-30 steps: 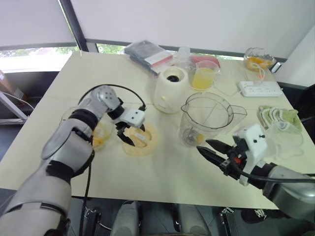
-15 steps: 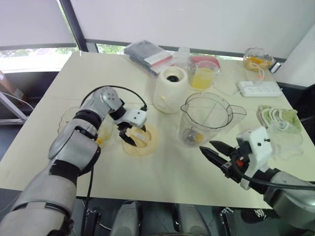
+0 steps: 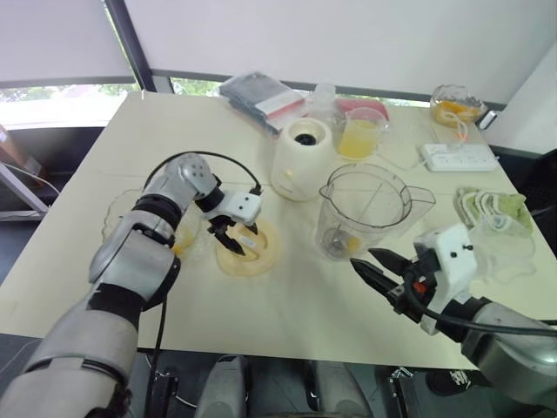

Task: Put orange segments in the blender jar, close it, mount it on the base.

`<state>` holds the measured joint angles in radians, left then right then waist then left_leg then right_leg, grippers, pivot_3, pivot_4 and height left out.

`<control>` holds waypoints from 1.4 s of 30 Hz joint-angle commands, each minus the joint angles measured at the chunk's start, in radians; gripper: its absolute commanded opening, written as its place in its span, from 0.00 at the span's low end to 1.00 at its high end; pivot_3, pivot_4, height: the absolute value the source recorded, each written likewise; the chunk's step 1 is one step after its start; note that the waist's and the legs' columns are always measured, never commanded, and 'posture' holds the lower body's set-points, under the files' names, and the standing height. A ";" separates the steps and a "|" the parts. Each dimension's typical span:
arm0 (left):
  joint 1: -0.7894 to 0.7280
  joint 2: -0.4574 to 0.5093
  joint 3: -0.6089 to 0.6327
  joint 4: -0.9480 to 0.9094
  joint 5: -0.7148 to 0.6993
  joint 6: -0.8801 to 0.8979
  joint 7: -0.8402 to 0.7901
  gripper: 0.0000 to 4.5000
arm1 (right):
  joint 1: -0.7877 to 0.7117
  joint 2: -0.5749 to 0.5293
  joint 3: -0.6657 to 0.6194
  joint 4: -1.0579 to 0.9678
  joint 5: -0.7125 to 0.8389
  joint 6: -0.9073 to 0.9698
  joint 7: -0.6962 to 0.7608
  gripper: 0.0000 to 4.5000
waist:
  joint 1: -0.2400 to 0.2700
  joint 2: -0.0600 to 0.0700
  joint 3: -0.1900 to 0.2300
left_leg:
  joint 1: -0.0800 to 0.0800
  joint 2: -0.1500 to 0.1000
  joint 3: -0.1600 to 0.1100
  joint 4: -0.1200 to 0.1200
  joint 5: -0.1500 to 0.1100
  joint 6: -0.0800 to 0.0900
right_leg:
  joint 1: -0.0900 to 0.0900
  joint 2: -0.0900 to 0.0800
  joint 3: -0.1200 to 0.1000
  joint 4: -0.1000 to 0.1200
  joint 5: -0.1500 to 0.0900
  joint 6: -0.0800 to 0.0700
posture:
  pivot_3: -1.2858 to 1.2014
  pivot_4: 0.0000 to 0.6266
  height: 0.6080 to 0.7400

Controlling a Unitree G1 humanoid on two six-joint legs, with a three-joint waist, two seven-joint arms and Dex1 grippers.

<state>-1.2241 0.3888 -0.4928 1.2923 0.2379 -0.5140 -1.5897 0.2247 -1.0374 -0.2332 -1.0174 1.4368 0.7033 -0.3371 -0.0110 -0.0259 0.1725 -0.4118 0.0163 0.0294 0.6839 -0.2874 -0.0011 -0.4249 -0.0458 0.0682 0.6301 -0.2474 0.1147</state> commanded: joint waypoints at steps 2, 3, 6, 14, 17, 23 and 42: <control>-0.006 -0.013 0.012 0.002 0.041 0.004 0.027 0.69 | -0.019 -0.014 0.007 -0.030 0.017 -0.032 -0.014 0.44 | 0.000 0.000 0.000 | 0.000 0.000 0.000 0.000 0.000 0.000 | 0.000 0.000 0.000 0.000 0.000 0.000 | 0.52 0.24 1.00; -0.005 -0.017 0.010 0.004 0.050 0.005 0.036 0.69 | -0.020 -0.016 0.010 -0.030 0.018 -0.034 -0.016 0.44 | 0.000 0.000 0.000 | 0.000 0.000 0.000 0.000 0.000 0.000 | 0.000 0.000 0.000 0.000 0.000 0.001 | 0.52 0.24 1.00; 0.000 -0.023 0.009 0.011 0.075 0.006 0.053 0.69 | -0.024 -0.022 0.027 -0.030 0.023 -0.044 -0.029 0.44 | 0.000 0.000 0.000 | 0.000 0.000 0.000 0.000 0.000 0.000 | 0.000 0.000 0.000 0.000 0.001 0.001 | 0.52 0.24 1.00; 0.016 -0.035 -0.002 0.025 0.143 -0.007 0.099 0.69 | -0.049 -0.037 0.086 -0.030 0.052 -0.081 -0.092 0.44 | 0.000 0.000 0.000 | 0.000 0.000 0.000 0.000 0.000 0.000 | 0.000 0.000 0.000 0.001 0.001 0.001 | 0.52 0.24 1.00; 0.025 -0.036 -0.006 0.028 0.164 -0.008 0.112 0.69 | -0.072 -0.038 0.127 -0.030 0.068 -0.098 -0.128 0.44 | 0.000 0.000 0.000 | 0.000 0.000 0.000 0.000 0.000 0.000 | 0.000 0.000 0.000 0.001 0.001 0.001 | 0.52 0.24 1.00; 0.037 -0.035 -0.008 0.034 0.190 -0.006 0.117 0.69 | -0.113 -0.030 0.195 -0.030 0.090 -0.119 -0.196 0.44 | -0.001 0.000 -0.001 | 0.001 0.000 0.000 0.000 0.000 0.000 | 0.000 0.000 0.000 0.001 0.001 0.001 | 0.52 0.24 1.00; -0.018 -0.037 0.076 0.019 0.142 0.099 0.114 0.05 | 0.019 -0.071 0.144 -0.030 -0.009 -0.164 -0.160 0.44 | 0.000 -0.001 -0.002 | 0.001 0.000 0.000 0.001 0.000 0.000 | 0.001 0.000 0.000 0.002 0.001 0.001 | 0.52 0.24 1.00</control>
<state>-1.1939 0.3435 -0.4464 1.3220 0.4015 -0.4196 -1.4645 0.2336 -1.0998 -0.0439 -1.0176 1.4557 0.5582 -0.5167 -0.0106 -0.0265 0.1709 -0.4104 0.0163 0.0296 0.6849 -0.2874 -0.0010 -0.4239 -0.0457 0.0683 0.6322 -0.2465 0.1158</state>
